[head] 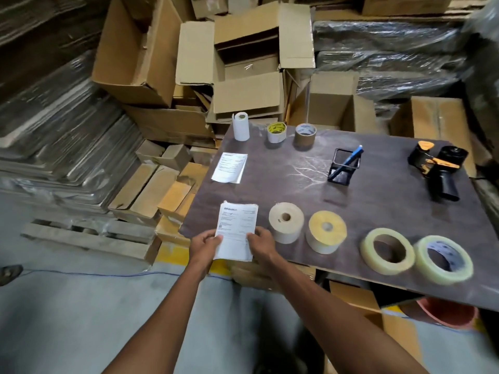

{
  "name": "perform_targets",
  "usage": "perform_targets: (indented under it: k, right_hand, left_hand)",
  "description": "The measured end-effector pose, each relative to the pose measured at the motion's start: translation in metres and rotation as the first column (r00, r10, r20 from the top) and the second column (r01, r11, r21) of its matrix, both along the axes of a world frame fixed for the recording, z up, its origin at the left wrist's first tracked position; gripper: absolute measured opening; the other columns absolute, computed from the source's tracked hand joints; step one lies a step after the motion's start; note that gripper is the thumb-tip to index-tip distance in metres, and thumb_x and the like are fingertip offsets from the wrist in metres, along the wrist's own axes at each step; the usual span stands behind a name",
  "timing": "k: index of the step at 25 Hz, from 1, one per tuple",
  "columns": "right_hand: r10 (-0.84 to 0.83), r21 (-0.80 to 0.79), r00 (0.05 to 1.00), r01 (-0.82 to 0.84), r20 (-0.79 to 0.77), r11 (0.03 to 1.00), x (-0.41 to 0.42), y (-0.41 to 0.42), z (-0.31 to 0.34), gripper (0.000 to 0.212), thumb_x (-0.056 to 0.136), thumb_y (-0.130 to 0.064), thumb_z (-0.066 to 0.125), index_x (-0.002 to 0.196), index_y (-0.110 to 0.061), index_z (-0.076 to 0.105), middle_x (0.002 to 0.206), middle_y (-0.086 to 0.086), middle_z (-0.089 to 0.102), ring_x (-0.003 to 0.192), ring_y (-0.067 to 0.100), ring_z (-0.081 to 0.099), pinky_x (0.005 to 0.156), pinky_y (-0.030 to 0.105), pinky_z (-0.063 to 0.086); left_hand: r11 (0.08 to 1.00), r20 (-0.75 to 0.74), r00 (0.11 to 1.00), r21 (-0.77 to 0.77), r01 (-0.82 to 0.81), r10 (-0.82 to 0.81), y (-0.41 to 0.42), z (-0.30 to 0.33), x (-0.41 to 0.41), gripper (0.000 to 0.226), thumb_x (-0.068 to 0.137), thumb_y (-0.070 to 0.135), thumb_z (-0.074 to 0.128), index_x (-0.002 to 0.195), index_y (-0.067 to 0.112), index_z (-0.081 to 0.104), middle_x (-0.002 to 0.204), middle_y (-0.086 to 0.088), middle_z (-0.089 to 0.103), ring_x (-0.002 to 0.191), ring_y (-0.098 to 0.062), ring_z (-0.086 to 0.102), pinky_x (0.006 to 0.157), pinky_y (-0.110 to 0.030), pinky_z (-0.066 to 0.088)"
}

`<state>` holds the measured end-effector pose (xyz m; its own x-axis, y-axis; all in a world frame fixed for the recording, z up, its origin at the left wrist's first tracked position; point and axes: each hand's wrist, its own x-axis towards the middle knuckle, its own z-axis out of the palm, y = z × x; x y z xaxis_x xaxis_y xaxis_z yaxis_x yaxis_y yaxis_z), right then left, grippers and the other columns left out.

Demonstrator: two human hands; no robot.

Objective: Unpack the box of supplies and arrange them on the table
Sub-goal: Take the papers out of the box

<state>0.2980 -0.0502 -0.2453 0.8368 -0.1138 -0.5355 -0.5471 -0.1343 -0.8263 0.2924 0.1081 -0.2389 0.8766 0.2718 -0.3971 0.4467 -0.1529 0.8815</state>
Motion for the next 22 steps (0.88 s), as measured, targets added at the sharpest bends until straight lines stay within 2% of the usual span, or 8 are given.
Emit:
perform_targets:
  k: [3, 6, 9, 12, 16, 18, 20, 22]
  right_hand:
    - [0.02, -0.048, 0.997, -0.023, -0.071, 0.999, 0.035, 0.012, -0.02, 0.039, 0.091, -0.016, 0.045, 0.125, -0.009, 0.064, 0.127, 0.004, 0.068, 0.113, 0.029, 0.066, 0.095, 0.042, 0.057]
    - [-0.077, -0.113, 0.995, 0.069, -0.069, 0.991, 0.048, 0.017, -0.022, 0.035, 0.089, -0.01, 0.049, 0.117, -0.005, 0.069, 0.12, 0.01, 0.071, 0.107, 0.029, 0.068, 0.091, 0.042, 0.058]
    - [-0.176, -0.144, 0.983, 0.167, -0.051, 0.975, 0.056, 0.022, -0.023, 0.033, 0.088, -0.005, 0.052, 0.114, -0.004, 0.072, 0.117, 0.012, 0.073, 0.105, 0.028, 0.069, 0.088, 0.037, 0.059]
    - [-0.183, -0.177, 0.983, 0.175, -0.028, 0.969, 0.06, 0.03, -0.023, 0.034, 0.087, -0.006, 0.053, 0.116, -0.005, 0.071, 0.121, 0.011, 0.071, 0.108, 0.028, 0.068, 0.086, 0.03, 0.056]
    - [-0.168, -0.186, 0.986, 0.166, 0.009, 0.968, 0.054, 0.037, -0.021, 0.035, 0.084, -0.007, 0.048, 0.111, -0.002, 0.069, 0.12, 0.011, 0.071, 0.108, 0.029, 0.066, 0.078, 0.025, 0.049]
    - [-0.159, -0.184, 0.987, 0.163, 0.037, 0.969, 0.046, 0.037, -0.021, 0.033, 0.082, -0.007, 0.046, 0.106, -0.003, 0.067, 0.116, 0.011, 0.071, 0.107, 0.032, 0.064, 0.081, 0.028, 0.049]
    - [-0.165, -0.19, 0.984, 0.174, 0.062, 0.966, 0.035, 0.035, -0.019, 0.025, 0.08, -0.005, 0.043, 0.098, -0.008, 0.061, 0.107, 0.009, 0.069, 0.102, 0.032, 0.06, 0.084, 0.031, 0.047]
    - [-0.173, -0.171, 0.982, 0.183, 0.07, 0.968, 0.021, 0.033, -0.013, 0.028, 0.086, 0.0, 0.043, 0.104, -0.011, 0.06, 0.106, 0.005, 0.062, 0.101, 0.027, 0.055, 0.084, 0.026, 0.04]
  left_hand:
    - [0.995, -0.02, 0.999, 0.089, 0.047, -0.046, 0.007, -0.018, 0.039, 0.02, 0.091, 0.007, 0.066, 0.11, 0.009, 0.073, 0.103, -0.007, 0.073, 0.082, -0.017, 0.065, 0.075, -0.03, 0.056]
    - [0.971, -0.045, 0.993, 0.207, 0.117, -0.11, 0.011, -0.035, 0.067, 0.021, 0.09, 0.012, 0.066, 0.109, 0.011, 0.075, 0.106, -0.004, 0.075, 0.09, -0.021, 0.067, 0.086, -0.037, 0.057]
    - [0.932, -0.044, 0.982, 0.309, 0.189, -0.185, 0.012, -0.043, 0.086, 0.022, 0.091, 0.013, 0.064, 0.11, 0.01, 0.076, 0.108, -0.003, 0.075, 0.092, -0.02, 0.066, 0.082, -0.033, 0.055]
    - [0.897, -0.034, 0.975, 0.385, 0.215, -0.22, 0.012, -0.044, 0.092, 0.024, 0.093, 0.016, 0.064, 0.113, 0.011, 0.075, 0.109, -0.004, 0.075, 0.092, -0.019, 0.065, 0.079, -0.03, 0.051]
    - [0.895, 0.014, 0.978, 0.405, 0.186, -0.209, 0.019, -0.047, 0.091, 0.025, 0.092, 0.023, 0.062, 0.111, 0.016, 0.076, 0.11, -0.004, 0.073, 0.098, -0.022, 0.065, 0.085, -0.037, 0.056]
    - [0.887, 0.012, 0.974, 0.415, 0.202, -0.228, 0.023, -0.054, 0.085, 0.026, 0.093, 0.021, 0.059, 0.113, 0.015, 0.075, 0.111, -0.006, 0.07, 0.101, -0.023, 0.064, 0.089, -0.041, 0.056]
    - [0.909, 0.025, 0.987, 0.395, 0.134, -0.157, 0.02, -0.055, 0.074, 0.03, 0.093, 0.019, 0.056, 0.118, 0.014, 0.072, 0.115, -0.009, 0.066, 0.105, -0.024, 0.062, 0.095, -0.041, 0.053]
    - [0.932, 0.077, 0.997, 0.363, -0.007, -0.023, 0.01, -0.049, 0.058, 0.03, 0.094, 0.015, 0.054, 0.12, 0.013, 0.07, 0.117, -0.007, 0.06, 0.105, -0.022, 0.057, 0.093, -0.033, 0.049]
